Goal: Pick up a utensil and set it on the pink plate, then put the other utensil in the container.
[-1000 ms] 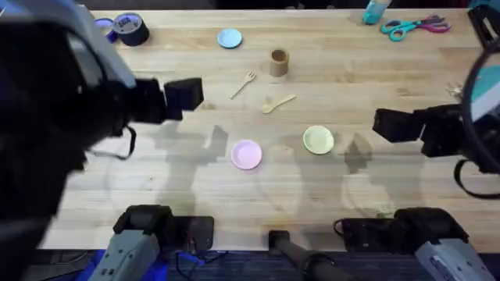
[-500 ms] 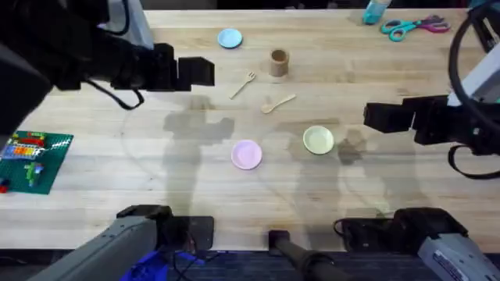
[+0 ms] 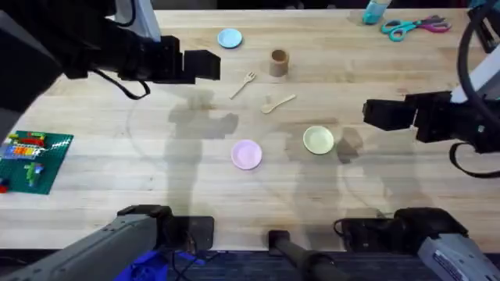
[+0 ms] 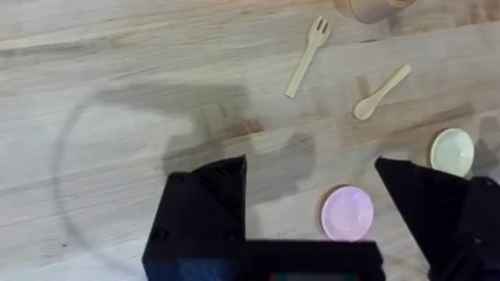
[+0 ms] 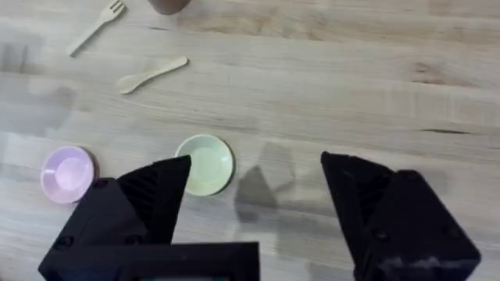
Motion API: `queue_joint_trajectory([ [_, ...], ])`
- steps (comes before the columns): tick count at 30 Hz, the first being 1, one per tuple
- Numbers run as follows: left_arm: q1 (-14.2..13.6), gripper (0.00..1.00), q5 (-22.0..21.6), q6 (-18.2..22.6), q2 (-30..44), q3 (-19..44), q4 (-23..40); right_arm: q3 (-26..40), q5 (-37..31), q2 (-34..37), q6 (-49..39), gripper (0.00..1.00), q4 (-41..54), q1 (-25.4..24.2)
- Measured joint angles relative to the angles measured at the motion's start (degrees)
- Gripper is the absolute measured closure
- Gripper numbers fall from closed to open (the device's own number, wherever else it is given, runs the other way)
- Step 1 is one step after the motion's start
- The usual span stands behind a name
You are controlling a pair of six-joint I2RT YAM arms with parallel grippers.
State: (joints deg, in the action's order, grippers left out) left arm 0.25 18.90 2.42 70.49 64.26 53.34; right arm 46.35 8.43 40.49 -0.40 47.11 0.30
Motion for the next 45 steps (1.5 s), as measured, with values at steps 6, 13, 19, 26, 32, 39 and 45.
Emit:
queue_joint_trajectory([
  [6,-0.52,0.008,-1.44,1.99,6.3,7.14,4.22,0.0,0.17,0.02,0.0,0.005,-0.5,0.0],
  [13,-5.38,0.008,-5.18,5.66,14.27,15.49,5.2,0.0,0.18,0.02,0.0,0.005,-0.76,0.0],
  [19,-15.59,0.008,-10.64,10.71,26.73,16.59,-2.15,0.0,0.2,0.02,0.0,0.005,-0.76,0.0],
  [26,-18.22,0.008,-11.12,10.9,32.07,16.59,-3.96,0.0,0.2,0.02,0.0,0.005,-0.76,0.0],
  [32,-18.27,0.008,-11.08,10.92,33.93,16.59,-5.18,0.0,0.2,0.02,0.0,0.005,-0.76,0.0],
  [39,-18.29,0.008,-11.04,10.9,35.56,16.59,-8.2,0.0,0.2,0.01,0.0,0.004,-0.76,0.0],
  [45,-18.29,0.008,-11.02,10.91,35.75,16.62,-11.0,0.0,0.2,0.0,0.0,0.005,-0.76,0.0],
])
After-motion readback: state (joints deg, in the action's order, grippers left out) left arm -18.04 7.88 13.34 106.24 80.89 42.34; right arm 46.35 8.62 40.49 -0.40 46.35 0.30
